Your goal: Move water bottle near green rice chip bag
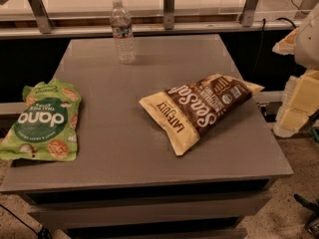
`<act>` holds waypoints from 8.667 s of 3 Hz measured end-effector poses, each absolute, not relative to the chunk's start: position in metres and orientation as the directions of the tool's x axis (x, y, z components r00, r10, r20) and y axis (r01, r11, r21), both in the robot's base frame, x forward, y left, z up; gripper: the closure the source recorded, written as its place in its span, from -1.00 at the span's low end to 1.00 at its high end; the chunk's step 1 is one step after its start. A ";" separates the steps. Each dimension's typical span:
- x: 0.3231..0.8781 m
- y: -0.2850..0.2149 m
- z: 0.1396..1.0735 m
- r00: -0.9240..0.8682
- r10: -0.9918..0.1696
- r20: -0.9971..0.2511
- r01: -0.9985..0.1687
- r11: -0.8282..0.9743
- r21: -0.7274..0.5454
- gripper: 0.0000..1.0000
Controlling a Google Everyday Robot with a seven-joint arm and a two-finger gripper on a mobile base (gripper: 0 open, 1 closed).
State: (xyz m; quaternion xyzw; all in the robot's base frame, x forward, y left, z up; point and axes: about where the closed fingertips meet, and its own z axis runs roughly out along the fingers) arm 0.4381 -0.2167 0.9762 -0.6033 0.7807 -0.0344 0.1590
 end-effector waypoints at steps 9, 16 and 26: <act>0.608 -0.042 0.956 0.164 -0.817 -0.553 -0.890 0.119 -0.439 -1.00; 0.807 0.094 0.936 0.014 -0.417 -0.909 -0.868 0.446 -0.217 -1.00; 0.732 0.201 0.938 0.108 -0.319 -0.942 -0.977 0.139 -0.159 1.00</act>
Offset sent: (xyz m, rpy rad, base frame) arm 0.0090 -0.0014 0.0104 0.0499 -0.0352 0.0059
